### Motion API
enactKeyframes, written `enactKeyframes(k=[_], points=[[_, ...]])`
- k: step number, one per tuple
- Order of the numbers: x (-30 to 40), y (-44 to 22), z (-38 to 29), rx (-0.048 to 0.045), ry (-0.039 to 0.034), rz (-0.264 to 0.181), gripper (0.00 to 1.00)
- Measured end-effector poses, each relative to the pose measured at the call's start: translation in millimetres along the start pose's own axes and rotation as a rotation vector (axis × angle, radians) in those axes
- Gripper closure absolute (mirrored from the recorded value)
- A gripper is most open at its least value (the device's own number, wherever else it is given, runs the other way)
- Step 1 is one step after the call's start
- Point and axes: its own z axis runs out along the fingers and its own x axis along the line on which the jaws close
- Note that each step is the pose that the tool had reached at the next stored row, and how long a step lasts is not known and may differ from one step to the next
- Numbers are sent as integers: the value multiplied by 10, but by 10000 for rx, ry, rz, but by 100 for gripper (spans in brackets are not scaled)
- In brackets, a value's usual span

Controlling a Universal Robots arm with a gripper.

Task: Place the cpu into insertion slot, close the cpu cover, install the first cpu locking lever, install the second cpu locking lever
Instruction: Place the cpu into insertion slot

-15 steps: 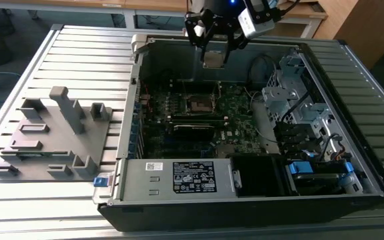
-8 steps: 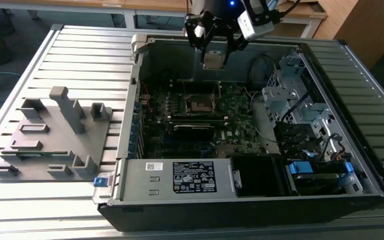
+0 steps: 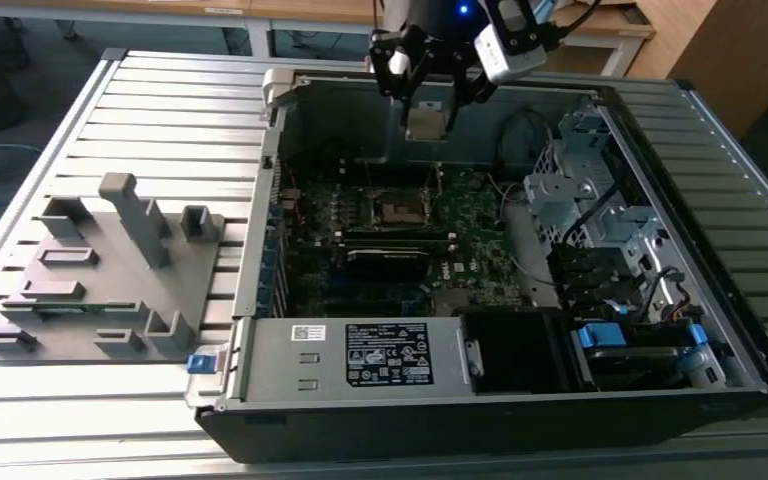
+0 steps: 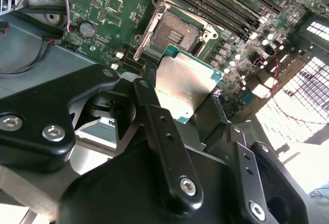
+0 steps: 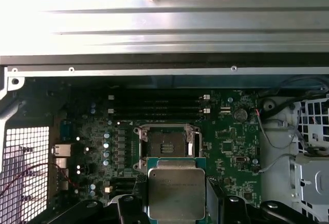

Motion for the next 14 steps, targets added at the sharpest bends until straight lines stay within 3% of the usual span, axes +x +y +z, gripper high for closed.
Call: enactKeyframes(k=[10, 12, 14], points=[[-1, -2, 28, 0, 0, 0, 46], [-1, -7, 76, 13, 0, 0, 46], [-1, -7, 76, 13, 0, 1, 46]])
